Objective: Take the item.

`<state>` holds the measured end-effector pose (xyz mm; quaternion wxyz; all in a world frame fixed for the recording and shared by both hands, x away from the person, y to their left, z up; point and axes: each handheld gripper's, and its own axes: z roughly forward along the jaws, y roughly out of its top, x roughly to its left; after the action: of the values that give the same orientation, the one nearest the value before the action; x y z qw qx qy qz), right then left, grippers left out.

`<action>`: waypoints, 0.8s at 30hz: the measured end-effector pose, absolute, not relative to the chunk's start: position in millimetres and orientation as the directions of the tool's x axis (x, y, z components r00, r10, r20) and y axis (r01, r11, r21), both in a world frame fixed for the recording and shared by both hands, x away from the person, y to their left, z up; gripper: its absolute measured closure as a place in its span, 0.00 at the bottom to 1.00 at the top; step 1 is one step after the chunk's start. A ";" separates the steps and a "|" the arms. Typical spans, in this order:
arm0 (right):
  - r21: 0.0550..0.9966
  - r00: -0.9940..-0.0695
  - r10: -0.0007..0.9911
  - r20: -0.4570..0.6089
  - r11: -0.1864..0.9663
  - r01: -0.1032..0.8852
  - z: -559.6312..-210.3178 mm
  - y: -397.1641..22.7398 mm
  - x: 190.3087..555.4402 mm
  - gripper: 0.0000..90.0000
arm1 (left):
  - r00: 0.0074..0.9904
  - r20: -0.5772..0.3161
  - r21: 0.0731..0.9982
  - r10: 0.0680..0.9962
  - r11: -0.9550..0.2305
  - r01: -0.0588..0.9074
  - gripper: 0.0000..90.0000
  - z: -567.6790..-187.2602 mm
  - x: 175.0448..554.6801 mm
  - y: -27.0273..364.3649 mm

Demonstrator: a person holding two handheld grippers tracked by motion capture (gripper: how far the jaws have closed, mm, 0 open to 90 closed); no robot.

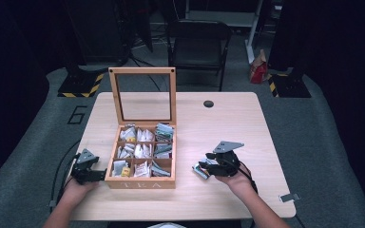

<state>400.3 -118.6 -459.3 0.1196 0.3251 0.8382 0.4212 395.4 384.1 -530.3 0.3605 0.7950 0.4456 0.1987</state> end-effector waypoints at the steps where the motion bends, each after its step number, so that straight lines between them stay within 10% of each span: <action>1: 0.788 -0.759 0.647 0.069 0.431 0.439 -458.1 -120.8 401.4 0.56 | 0.523 -0.005 0.749 0.852 -0.343 0.566 0.21 -530.1 395.3 384.1; 24: 0.804 -0.671 0.737 0.080 0.350 0.480 -457.6 -160.2 408.0 0.55 | 0.526 -0.006 0.746 0.850 -0.347 0.568 0.21 -529.7 395.4 384.4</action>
<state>408.0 -160.2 -457.6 0.1504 0.3769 0.8076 0.4278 395.4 384.4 -529.7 0.3585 0.7966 0.4452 0.1967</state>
